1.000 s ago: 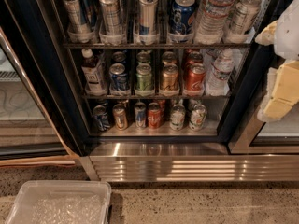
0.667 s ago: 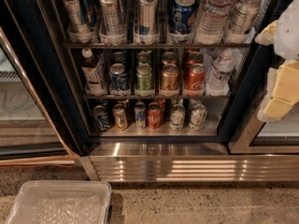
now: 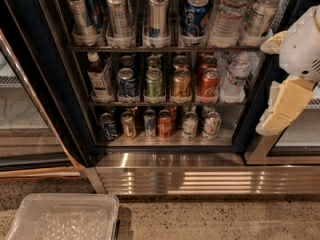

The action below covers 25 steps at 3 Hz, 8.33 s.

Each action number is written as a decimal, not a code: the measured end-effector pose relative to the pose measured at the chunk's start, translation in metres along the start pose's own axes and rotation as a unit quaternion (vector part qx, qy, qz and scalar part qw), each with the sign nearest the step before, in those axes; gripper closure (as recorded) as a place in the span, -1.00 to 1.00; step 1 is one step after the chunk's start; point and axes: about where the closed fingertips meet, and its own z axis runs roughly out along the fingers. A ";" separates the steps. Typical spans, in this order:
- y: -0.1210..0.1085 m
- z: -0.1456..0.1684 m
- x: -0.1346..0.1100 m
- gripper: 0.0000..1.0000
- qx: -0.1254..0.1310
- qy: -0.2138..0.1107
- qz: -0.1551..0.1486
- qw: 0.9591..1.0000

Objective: Pick blue plastic bottle from middle shelf of fridge

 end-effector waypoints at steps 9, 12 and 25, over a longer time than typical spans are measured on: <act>0.000 0.192 -0.103 -1.00 -0.046 -0.198 -0.010 0.979; 0.041 0.231 -0.192 -1.00 0.012 -0.285 0.011 0.958; -0.031 0.327 -0.354 -1.00 0.230 -0.423 0.118 0.869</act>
Offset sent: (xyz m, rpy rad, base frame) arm 0.0594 0.0739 -0.0596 0.3384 -0.0461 0.0851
